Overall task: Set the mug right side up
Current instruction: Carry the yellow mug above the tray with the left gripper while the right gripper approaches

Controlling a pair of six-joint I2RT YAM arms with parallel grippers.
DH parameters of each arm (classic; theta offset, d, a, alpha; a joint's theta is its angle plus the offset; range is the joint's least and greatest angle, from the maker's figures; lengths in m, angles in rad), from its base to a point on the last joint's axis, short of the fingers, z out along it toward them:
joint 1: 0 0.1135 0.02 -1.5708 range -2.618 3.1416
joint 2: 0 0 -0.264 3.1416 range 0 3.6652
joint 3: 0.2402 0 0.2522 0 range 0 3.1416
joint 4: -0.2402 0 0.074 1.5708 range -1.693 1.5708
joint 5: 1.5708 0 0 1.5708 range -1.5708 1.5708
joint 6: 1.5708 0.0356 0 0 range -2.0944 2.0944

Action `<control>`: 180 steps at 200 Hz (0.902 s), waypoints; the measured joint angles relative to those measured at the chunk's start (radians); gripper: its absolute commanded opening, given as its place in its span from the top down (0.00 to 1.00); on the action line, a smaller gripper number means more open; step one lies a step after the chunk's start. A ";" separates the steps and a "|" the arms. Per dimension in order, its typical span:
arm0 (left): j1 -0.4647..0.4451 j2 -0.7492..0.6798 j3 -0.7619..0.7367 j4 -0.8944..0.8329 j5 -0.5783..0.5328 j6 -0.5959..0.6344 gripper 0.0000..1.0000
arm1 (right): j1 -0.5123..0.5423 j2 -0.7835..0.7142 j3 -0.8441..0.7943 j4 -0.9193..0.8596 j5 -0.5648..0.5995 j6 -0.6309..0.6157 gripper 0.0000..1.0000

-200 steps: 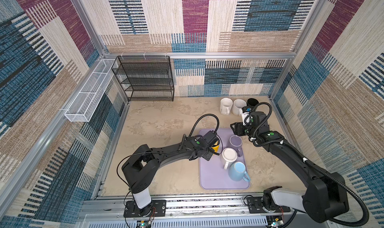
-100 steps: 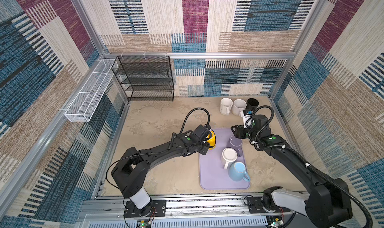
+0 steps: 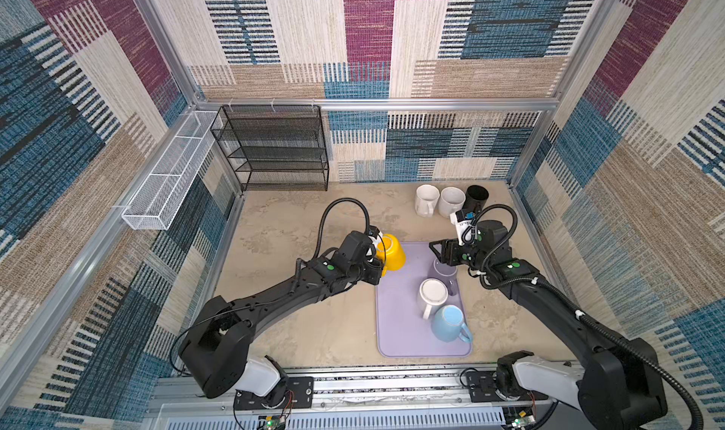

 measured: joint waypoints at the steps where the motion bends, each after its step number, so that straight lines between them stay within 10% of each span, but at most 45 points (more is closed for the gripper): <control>1: 0.002 -0.005 -0.004 0.003 0.001 -0.002 1.00 | 0.000 0.000 -0.002 0.003 -0.004 0.002 0.36; 180: 0.061 -0.337 -0.270 0.298 0.145 -0.175 1.00 | 0.152 -0.023 -0.208 0.439 -0.211 0.215 0.33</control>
